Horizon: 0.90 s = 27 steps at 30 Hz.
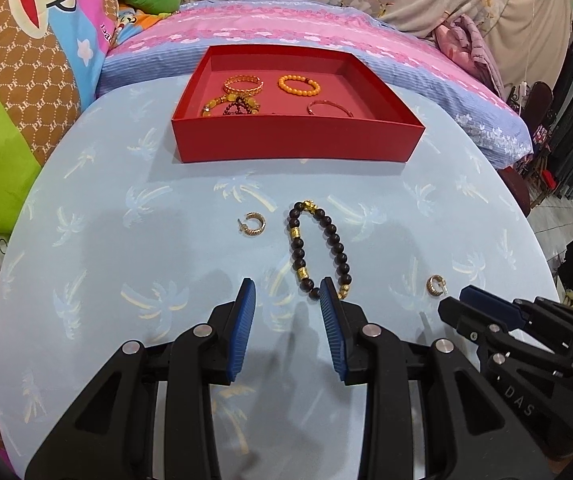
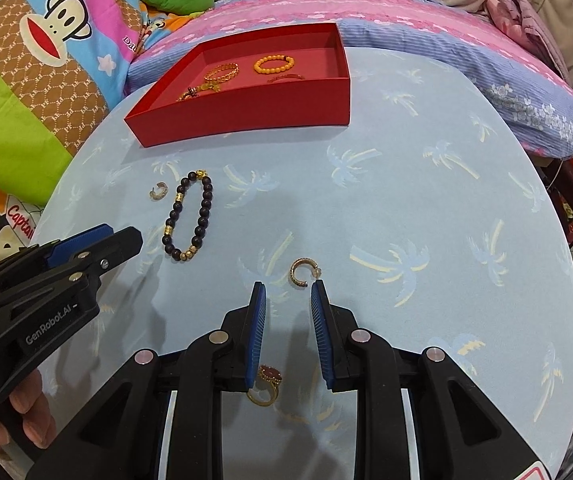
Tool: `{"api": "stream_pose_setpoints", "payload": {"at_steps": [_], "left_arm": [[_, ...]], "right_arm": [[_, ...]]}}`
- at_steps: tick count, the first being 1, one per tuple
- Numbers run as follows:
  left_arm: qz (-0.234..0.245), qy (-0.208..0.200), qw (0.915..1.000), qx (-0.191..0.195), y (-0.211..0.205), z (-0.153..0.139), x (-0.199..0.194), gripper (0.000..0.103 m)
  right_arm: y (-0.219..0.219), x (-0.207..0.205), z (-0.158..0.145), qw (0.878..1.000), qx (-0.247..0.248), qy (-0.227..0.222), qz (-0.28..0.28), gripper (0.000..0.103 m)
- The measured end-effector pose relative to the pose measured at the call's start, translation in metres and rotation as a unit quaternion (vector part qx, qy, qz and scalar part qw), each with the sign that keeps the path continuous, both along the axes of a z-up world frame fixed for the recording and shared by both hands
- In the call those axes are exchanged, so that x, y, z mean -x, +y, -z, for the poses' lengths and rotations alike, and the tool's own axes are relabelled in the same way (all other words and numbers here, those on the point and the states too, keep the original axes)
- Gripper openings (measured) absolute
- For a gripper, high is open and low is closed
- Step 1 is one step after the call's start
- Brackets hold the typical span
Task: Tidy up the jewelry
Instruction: 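Lower the left tool onto the black gold-beaded bracelet and close it, then lift the black bracelet with the left tool while the right moves toward the gold ring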
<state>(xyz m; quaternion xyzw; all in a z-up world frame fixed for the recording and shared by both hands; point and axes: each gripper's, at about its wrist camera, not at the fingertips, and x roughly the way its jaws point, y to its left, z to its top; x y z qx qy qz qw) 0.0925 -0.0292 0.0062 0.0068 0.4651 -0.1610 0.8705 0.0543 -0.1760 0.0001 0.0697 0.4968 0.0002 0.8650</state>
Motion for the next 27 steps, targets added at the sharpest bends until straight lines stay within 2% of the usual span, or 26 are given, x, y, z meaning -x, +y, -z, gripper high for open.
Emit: {"api": "stream_pose_setpoints", "payload": {"at_steps": [6,11,14,18,22,27], "left_arm": [[0.002,0.013,0.9999,0.003,-0.01,0.01,-0.016,0.032],[0.004,0.025,0.9996,-0.014,-0.017,0.024,-0.024,0.031],[0.008,0.014,0.9996,-0.025,-0.02,0.026,-0.022,0.031],[0.017,0.009,0.9994,-0.029,-0.02,0.027,-0.02,0.012],[0.021,0.011,0.9995,-0.023,-0.016,0.027,-0.016,0.008],[0.013,0.018,0.9997,-0.013,-0.002,0.025,-0.007,0.008]], "right_arm": [[-0.002,-0.003,0.002,1.0,-0.003,0.002,0.001,0.024],[0.0,-0.005,0.002,1.0,-0.003,0.003,-0.001,0.024],[0.001,-0.006,0.002,1.0,-0.005,0.003,-0.002,0.024],[0.003,-0.007,0.002,1.0,-0.004,0.003,-0.004,0.024],[0.005,-0.007,0.002,1.0,-0.004,0.002,-0.007,0.024],[0.011,-0.007,0.0,1.0,-0.002,0.002,-0.013,0.024]]}}
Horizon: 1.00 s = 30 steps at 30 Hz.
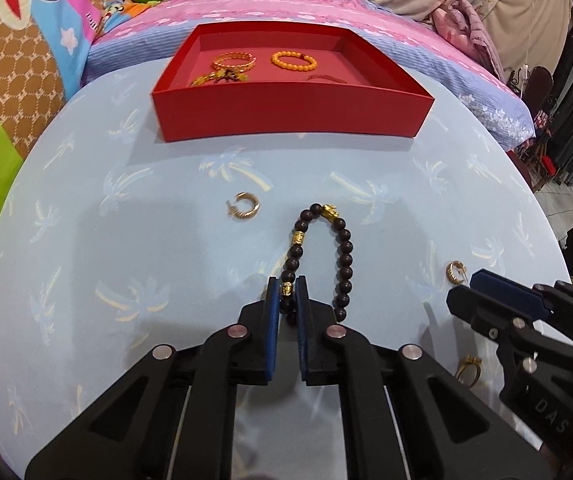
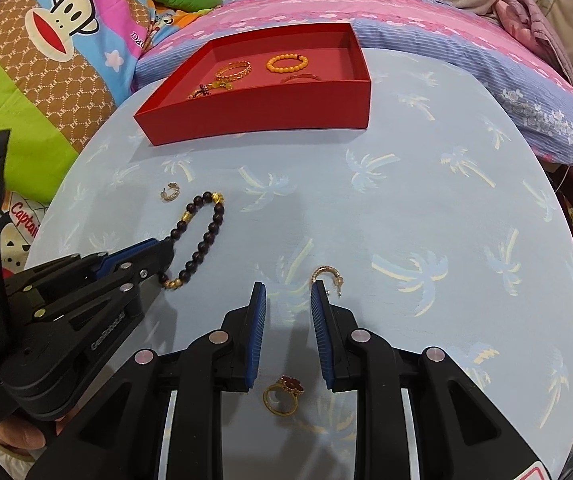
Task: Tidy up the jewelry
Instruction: 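Lift the black bracelet with the left tool while the right moves toward the gold ring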
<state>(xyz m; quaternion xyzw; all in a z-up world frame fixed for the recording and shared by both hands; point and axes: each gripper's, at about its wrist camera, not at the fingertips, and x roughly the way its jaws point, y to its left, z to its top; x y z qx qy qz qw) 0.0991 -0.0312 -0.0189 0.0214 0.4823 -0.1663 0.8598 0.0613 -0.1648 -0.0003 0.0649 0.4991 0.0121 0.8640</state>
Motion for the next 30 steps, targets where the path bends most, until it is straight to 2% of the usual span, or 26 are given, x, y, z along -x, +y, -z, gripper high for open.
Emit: {"api": "stream_pose_setpoints", "payload": {"at_steps": [12,21,26,30], "left_arm": [[-0.063,0.002,0.998,-0.001,0.071,-0.002,0.018,0.008],[-0.087,0.008,0.9961,0.005,0.095,0.003,0.012,0.008],[-0.087,0.007,0.9962,0.008,0.096,0.004,0.009,0.008],[-0.08,0.008,0.9967,0.012,0.091,0.003,0.01,0.008]], "right_arm": [[0.041,-0.023,-0.003,0.999,0.007,-0.01,-0.044,0.024],[0.077,-0.057,-0.002,0.997,0.015,-0.013,-0.075,0.024],[0.063,-0.055,-0.01,0.998,0.019,-0.018,-0.062,0.024],[0.031,-0.036,-0.011,0.999,0.022,-0.01,-0.03,0.024]]}}
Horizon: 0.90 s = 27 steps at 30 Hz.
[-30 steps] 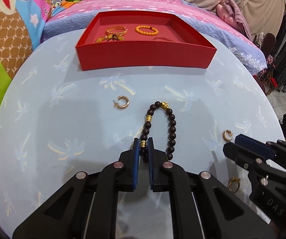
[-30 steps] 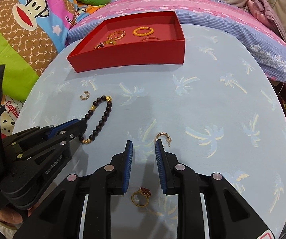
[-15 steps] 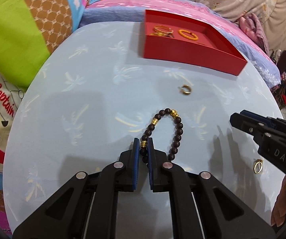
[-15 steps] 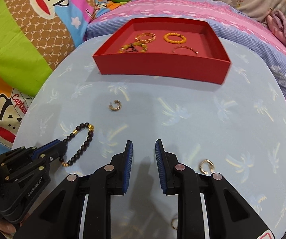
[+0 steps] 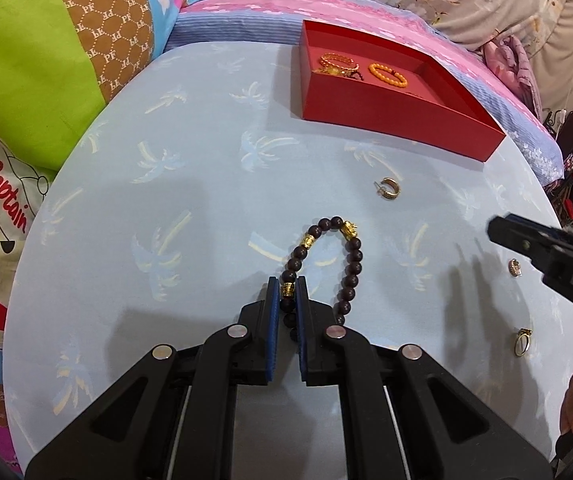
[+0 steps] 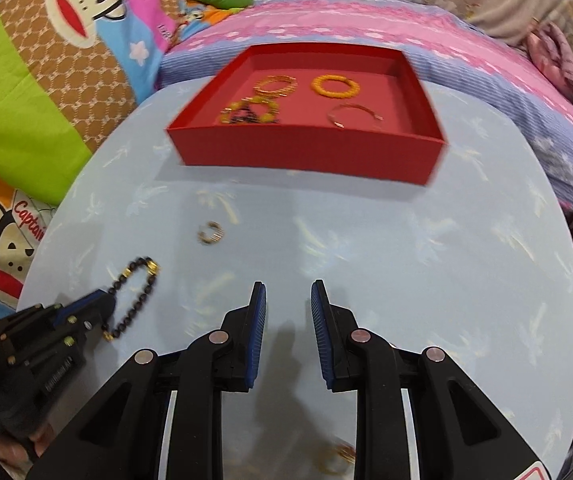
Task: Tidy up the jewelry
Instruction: 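Lift the black bracelet with the left tool while the right moves toward the gold ring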
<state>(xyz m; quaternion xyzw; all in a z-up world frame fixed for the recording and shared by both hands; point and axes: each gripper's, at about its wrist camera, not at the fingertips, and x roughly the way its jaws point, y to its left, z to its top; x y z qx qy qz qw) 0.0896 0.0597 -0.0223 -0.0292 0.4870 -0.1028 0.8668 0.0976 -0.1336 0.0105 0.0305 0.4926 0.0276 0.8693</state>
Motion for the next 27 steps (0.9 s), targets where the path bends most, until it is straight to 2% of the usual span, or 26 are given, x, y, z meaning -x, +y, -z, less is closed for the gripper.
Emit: {"api": "stream_pose_setpoints", "payload": {"at_steps": [7,11,12,14,22,27], "left_arm": [[0.028,0.0,0.9996,0.004,-0.023,0.0,0.008,0.008],[0.039,0.001,0.9992,0.001,-0.035,-0.001,0.014,0.008],[0.041,0.001,0.9992,0.0,-0.037,-0.001,0.015,0.008],[0.044,0.002,0.999,-0.001,-0.041,-0.001,0.017,0.008],[0.049,0.004,0.9988,-0.006,-0.046,-0.001,0.019,0.008],[0.05,0.002,0.9987,-0.009,-0.046,-0.001,0.019,0.008]], "right_arm": [[-0.046,0.033,0.013,0.998,-0.009,0.024,0.056,0.024],[-0.052,0.042,0.018,0.998,-0.009,0.027,0.061,0.025],[-0.053,0.042,0.019,0.998,-0.009,0.027,0.062,0.031],[-0.054,0.043,0.02,0.998,-0.008,0.022,0.064,0.036],[-0.052,0.035,0.02,0.998,0.001,0.014,0.059,0.036],[-0.051,0.047,0.014,0.999,-0.001,0.016,0.049,0.036]]}}
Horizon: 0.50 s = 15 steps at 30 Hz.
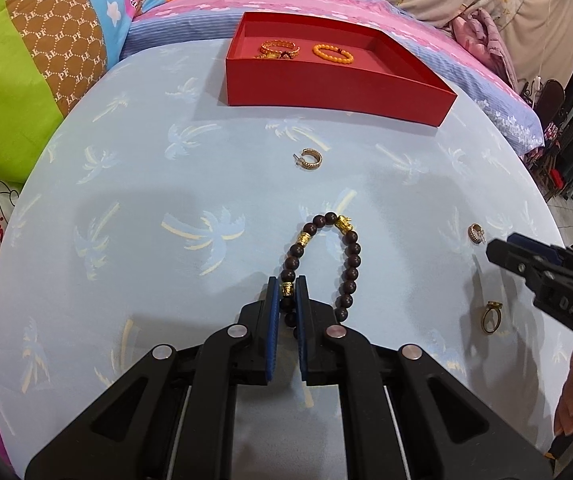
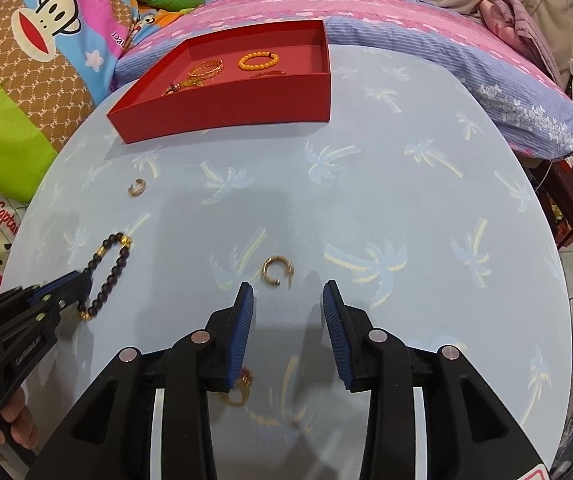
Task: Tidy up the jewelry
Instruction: 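Lift the black bracelet with the left tool while the right moves toward the gold ring, then close the right tool on the gold ring with the red stone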
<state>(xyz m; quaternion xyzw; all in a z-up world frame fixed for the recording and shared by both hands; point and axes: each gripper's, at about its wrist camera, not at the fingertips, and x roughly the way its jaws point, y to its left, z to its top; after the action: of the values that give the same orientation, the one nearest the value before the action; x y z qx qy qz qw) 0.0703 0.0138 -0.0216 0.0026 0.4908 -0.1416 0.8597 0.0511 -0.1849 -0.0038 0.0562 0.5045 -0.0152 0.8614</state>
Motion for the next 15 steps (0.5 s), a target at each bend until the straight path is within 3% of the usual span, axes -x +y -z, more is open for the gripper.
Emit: {"api": "stream_pose_setpoints", "payload": {"at_steps": [7,15], "left_arm": [[0.003,0.001,1.0,0.001,-0.002,0.0,0.002,0.008],[0.012,0.005,0.9999,0.003,-0.008,-0.001,0.009,0.008]], "right_arm": [[0.014,0.031,0.006,0.999,-0.024,0.021,-0.012,0.036],[0.02,0.037,0.01,0.999,-0.019,0.021,-0.016,0.036]]}}
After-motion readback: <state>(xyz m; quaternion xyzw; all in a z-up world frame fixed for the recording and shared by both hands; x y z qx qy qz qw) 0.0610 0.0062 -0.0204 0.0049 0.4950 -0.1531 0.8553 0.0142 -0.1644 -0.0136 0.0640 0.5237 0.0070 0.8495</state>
